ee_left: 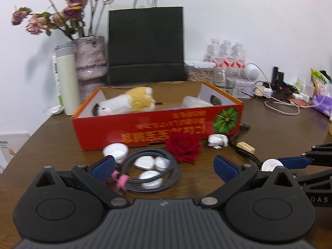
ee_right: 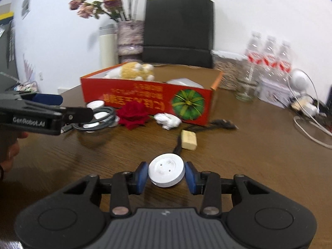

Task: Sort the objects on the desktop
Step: 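Grasp the black cable with the left gripper while the right holds the white disc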

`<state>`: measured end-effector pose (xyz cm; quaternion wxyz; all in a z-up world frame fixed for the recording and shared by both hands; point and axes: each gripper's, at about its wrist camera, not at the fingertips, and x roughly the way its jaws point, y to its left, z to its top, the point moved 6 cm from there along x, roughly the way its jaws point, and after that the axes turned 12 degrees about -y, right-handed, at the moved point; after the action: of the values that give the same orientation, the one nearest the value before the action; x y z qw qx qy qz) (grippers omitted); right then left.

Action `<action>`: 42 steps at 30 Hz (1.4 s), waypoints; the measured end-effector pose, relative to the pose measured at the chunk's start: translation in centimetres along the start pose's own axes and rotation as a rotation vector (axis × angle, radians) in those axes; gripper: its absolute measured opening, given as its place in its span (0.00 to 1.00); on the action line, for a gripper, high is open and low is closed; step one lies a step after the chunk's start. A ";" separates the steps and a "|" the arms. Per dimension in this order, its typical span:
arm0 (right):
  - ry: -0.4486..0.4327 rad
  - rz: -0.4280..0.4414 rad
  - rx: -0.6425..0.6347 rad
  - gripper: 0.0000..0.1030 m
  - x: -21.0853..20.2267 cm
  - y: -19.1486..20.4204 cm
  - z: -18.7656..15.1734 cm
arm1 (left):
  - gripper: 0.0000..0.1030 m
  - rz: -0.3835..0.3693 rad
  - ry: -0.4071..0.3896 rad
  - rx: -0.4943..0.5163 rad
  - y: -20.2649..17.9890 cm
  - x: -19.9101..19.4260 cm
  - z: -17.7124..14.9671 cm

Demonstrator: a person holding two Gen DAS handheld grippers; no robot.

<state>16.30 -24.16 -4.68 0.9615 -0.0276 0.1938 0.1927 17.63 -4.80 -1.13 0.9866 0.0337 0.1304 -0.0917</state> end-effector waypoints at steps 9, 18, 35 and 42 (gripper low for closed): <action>0.009 -0.013 0.025 0.36 -1.4 -1.2 -1.2 | 1.00 -0.018 0.024 0.025 -2.2 0.7 -0.6; 0.008 -0.044 0.040 0.36 -1.5 -1.9 -1.1 | 0.90 -0.190 0.113 0.006 -6.7 4.1 0.0; 0.019 0.007 0.063 0.36 -1.4 -4.1 -1.3 | 0.26 -0.336 0.345 -0.113 -13.7 10.6 -0.7; 0.005 -0.056 0.050 0.36 -1.9 -5.1 -1.2 | 0.22 -0.292 0.318 0.067 -15.2 9.8 -1.0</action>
<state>16.18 -29.76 -5.18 0.9665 -0.0094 0.2001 0.1605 23.76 -21.28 -5.35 0.9282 0.0611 0.2847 -0.2316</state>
